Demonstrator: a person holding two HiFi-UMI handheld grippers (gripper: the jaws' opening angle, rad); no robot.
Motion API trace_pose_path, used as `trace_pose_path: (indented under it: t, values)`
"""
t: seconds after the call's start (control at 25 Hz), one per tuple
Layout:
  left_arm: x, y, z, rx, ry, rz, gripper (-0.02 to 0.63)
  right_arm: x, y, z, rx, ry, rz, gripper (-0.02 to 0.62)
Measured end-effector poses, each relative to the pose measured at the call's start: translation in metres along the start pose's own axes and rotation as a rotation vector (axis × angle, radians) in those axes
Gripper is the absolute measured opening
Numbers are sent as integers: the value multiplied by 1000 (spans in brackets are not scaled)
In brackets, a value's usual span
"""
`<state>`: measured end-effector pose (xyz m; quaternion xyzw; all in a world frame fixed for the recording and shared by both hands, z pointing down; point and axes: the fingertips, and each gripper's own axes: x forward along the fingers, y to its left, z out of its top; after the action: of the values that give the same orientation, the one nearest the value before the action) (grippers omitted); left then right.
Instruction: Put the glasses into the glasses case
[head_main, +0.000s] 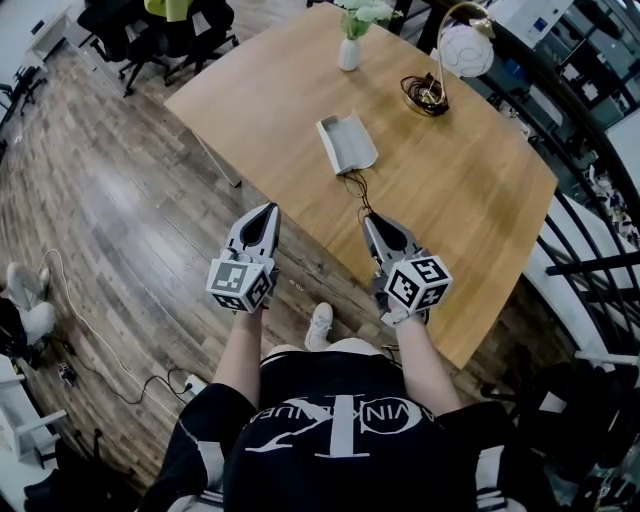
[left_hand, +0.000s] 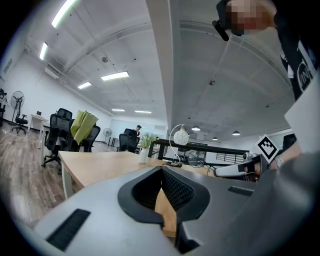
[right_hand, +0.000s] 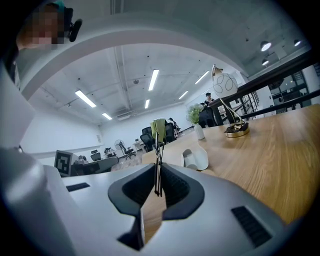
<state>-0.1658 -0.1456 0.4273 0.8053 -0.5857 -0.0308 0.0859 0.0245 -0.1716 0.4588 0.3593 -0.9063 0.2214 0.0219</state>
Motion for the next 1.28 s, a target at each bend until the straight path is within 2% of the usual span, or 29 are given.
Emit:
trace_pose_path:
  t: [0.28, 0.56, 0.84, 1.12, 1.28]
  values:
    - [33, 10, 5, 3, 9, -20, 15, 22, -16, 10, 2, -2, -8, 51]
    - [55, 13, 6, -3, 12, -31, 15, 36, -26, 14, 46, 8, -13, 51]
    - [74, 18, -4, 30, 39, -74, 15, 54, -39, 13, 81, 23, -36, 51]
    - [107, 25, 3, 23, 32, -131, 15, 79, -52, 26, 87, 15, -58, 51]
    - [128, 38, 2, 28, 60, -140, 15, 94, -61, 32, 95, 23, -83, 51]
